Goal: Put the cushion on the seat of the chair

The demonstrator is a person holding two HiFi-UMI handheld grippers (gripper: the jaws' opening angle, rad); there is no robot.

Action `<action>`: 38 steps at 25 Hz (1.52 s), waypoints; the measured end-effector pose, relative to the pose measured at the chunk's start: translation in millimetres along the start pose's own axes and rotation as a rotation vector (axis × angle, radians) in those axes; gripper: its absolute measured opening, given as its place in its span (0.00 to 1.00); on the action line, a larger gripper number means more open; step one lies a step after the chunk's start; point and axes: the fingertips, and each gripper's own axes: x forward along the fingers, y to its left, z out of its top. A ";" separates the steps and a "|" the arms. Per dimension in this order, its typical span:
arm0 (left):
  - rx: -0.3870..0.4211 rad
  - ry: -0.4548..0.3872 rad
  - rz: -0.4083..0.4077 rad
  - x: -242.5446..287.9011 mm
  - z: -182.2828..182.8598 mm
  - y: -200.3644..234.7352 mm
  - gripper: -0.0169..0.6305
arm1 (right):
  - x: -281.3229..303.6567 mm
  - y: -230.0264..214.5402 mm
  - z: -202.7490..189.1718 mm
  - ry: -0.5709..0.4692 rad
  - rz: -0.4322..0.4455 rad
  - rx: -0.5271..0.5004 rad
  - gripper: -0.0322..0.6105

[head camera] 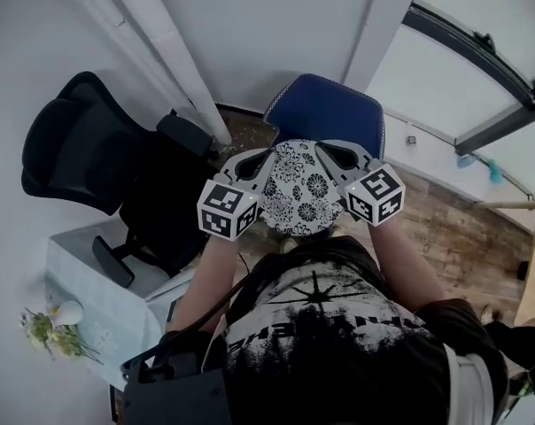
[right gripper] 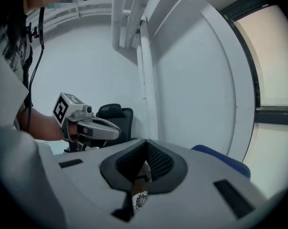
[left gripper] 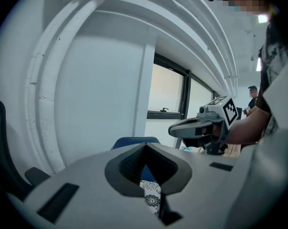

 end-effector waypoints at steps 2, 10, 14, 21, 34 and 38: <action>0.016 -0.010 0.006 -6.8 5.2 -0.7 0.05 | -2.3 4.8 9.8 -0.011 0.006 -0.022 0.08; 0.013 -0.021 0.041 -23.1 3.8 15.8 0.05 | 7.9 13.2 22.4 -0.039 0.012 -0.022 0.08; 0.005 -0.020 0.052 -26.3 1.6 20.4 0.05 | 10.8 16.1 19.8 -0.025 0.006 -0.056 0.08; 0.008 -0.003 0.048 -25.0 -6.0 15.8 0.05 | 15.1 16.5 8.7 0.001 0.008 -0.044 0.08; 0.013 0.011 0.045 -24.7 -10.3 13.9 0.05 | 16.1 22.9 -1.9 0.034 0.028 -0.024 0.08; 0.016 0.011 0.043 -25.2 -9.5 12.7 0.05 | 15.7 25.4 -3.8 0.039 0.030 -0.026 0.08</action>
